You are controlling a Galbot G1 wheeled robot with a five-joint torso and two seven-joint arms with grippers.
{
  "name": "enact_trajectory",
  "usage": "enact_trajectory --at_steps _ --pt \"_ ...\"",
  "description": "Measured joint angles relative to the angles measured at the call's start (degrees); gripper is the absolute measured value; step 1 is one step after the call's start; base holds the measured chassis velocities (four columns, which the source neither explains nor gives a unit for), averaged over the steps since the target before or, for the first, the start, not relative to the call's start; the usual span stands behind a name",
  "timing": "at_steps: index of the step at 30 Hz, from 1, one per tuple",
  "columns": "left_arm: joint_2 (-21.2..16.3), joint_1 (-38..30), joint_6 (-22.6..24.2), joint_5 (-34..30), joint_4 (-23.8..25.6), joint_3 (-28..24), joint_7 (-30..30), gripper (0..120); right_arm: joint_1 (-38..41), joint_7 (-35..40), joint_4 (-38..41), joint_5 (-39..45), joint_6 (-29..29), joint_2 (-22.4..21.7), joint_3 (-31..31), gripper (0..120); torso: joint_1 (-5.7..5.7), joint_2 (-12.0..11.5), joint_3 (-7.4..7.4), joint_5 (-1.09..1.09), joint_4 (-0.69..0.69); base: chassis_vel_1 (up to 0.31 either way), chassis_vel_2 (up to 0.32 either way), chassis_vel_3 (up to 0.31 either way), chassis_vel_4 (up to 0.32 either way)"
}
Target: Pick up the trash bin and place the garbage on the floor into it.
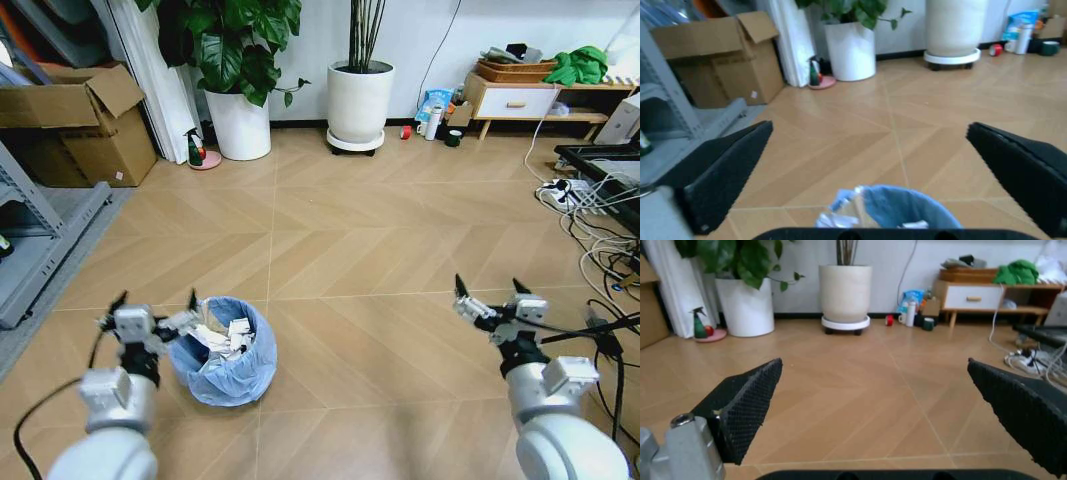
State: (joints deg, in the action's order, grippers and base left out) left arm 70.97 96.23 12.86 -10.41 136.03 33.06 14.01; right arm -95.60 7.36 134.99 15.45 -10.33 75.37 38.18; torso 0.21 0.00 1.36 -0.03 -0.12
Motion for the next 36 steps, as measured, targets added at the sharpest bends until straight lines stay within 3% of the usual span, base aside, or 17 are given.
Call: enact_trajectory --at_steps 6,13,20,29,36 --pt "2.99 -0.01 1.03 3.8 1.25 -3.49 -1.85 100 -3.23 0.24 4.17 -4.04 1.47 1.75 -0.41 100 0.0 0.0 0.01 -0.03 -0.01 0.0 0.0 0.0 0.0" --pt "1.49 -0.47 1.74 2.73 0.57 -6.87 0.93 100 -4.04 1.86 5.45 -7.3 2.6 3.97 -1.15 100 0.0 0.0 0.01 -0.01 -0.02 0.0 0.0 0.0 0.0" --pt "1.27 1.54 0.92 2.38 0.34 -6.54 1.52 100 -2.79 3.08 4.76 -9.26 2.85 6.08 -4.27 100 0.01 0.0 0.01 -0.01 0.0 0.0 0.0 0.0 0.0" --pt "1.08 1.64 1.07 0.83 0.97 -6.04 -0.27 100 -2.57 2.24 4.25 -9.39 3.7 3.89 -2.76 100 0.01 -0.01 0.01 -0.01 0.0 0.0 0.0 0.0 0.0" --pt "0.14 -0.45 1.93 -2.84 -0.27 -6.53 0.71 100 -2.43 -4.82 2.15 -11.82 7.66 1.92 3.2 100 0.01 -0.01 0.01 -0.01 -0.01 0.0 0.0 0.0 0.0"
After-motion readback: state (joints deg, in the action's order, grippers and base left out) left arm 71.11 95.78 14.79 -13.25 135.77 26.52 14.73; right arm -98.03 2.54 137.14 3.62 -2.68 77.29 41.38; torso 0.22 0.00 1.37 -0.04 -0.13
